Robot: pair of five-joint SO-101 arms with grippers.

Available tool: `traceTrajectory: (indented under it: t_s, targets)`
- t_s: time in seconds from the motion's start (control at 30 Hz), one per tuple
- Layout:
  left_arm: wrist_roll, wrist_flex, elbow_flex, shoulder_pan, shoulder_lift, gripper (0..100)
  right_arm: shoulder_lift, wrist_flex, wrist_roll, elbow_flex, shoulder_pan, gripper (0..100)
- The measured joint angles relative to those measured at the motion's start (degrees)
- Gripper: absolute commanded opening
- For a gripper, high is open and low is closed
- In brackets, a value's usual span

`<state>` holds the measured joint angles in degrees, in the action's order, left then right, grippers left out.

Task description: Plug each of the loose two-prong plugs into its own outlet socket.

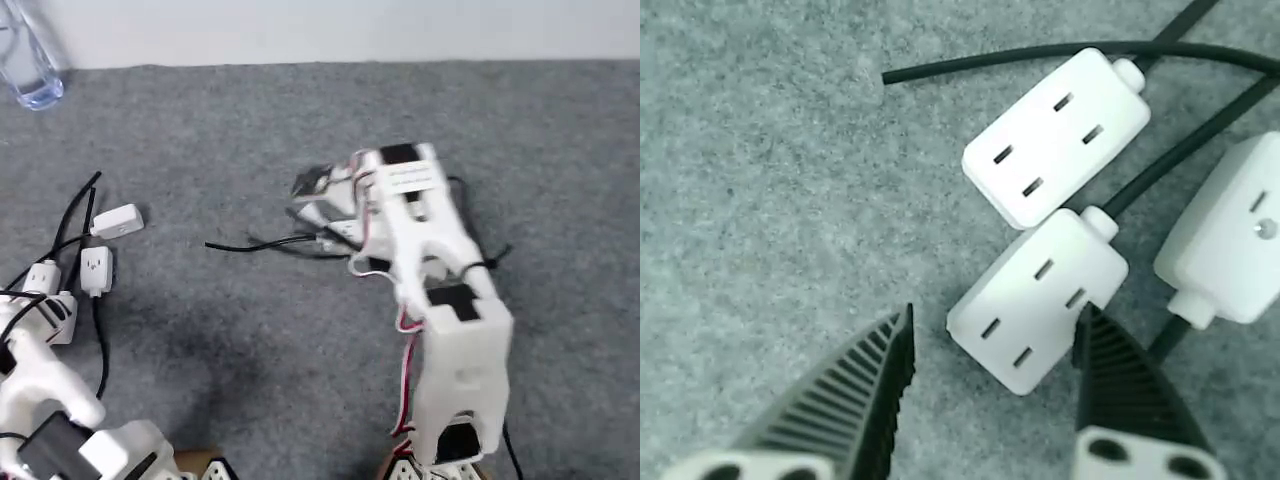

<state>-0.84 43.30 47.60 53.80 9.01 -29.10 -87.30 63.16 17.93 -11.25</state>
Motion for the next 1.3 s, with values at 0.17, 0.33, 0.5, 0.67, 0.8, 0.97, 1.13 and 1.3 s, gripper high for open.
traceTrajectory:
  t_s: [0.17,0.33,0.5,0.67,0.8,0.97,1.13,1.3]
  targets:
    - [0.00,0.00,0.00,0.00,0.00,25,10.90,-3.60,2.37,0.00,5.19,0.8]
    - [0.00,-0.09,0.18,0.00,0.00,25,18.37,-3.60,2.90,-0.09,9.49,0.8]
    - [0.00,-0.53,0.62,0.00,0.09,25,22.24,-3.60,4.66,-0.09,16.88,0.8]
    - [0.00,-0.53,0.62,0.00,0.09,25,22.33,-3.34,7.74,-0.09,26.37,0.8]
    - [0.00,-0.53,0.62,0.00,0.09,25,20.04,2.46,8.70,-0.09,34.99,0.8]
    - [0.00,-0.53,0.62,0.00,0.09,25,10.73,8.97,10.99,-0.09,45.01,0.8]
    - [0.00,-0.53,0.62,0.00,0.09,25,0.35,13.63,11.16,-0.18,46.77,0.8]
    - [0.00,-0.53,0.62,0.00,0.09,25,-5.89,20.92,11.16,-0.09,46.95,0.9]
